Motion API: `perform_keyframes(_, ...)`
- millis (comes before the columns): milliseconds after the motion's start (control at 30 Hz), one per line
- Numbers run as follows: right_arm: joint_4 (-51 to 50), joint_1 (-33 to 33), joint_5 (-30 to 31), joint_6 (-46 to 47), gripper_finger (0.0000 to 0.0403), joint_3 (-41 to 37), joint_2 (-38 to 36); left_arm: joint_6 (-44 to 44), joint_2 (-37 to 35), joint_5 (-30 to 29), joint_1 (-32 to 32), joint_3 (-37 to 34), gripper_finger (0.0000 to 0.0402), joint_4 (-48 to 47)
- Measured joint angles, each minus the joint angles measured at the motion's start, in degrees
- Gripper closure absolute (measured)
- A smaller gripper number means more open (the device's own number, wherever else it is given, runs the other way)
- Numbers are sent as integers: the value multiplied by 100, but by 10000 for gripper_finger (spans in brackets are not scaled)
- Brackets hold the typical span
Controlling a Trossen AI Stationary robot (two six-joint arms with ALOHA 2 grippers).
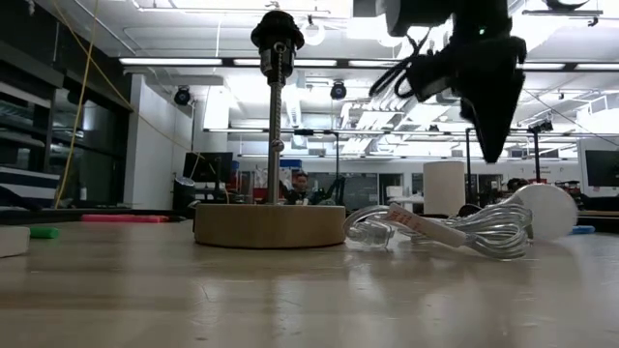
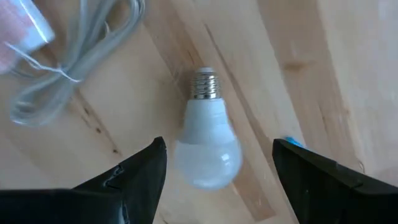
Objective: Screw lightbulb
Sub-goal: Insert the white lightbulb into the lamp
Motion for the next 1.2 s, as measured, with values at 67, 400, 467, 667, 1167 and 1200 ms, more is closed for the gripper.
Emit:
perform_keyframes(67, 71, 81, -25, -38, 119, 0, 232, -125, 2, -2, 0, 0, 402, -14)
perform_keyframes(400, 786, 662, -345, 375, 120, -8, 1476, -415, 4, -63, 4, 0, 402, -98)
perform_keyframes(467, 745, 711, -351, 609, 126, -10, 1637, -415, 4, -70, 9, 0, 402, -97)
perform_keyframes(667, 720, 817, -166, 987, 203, 40, 1658, -415, 4, -67, 115, 0, 401, -98)
perform_keyframes(1167, -513, 641, 2107, 623, 254, 2170, 104, 236, -42, 212, 539, 1, 396, 1105)
perform_keyframes(1200, -372, 608, 2305, 655, 254, 2420, -2, 373, -44, 293, 589, 2, 391, 1375)
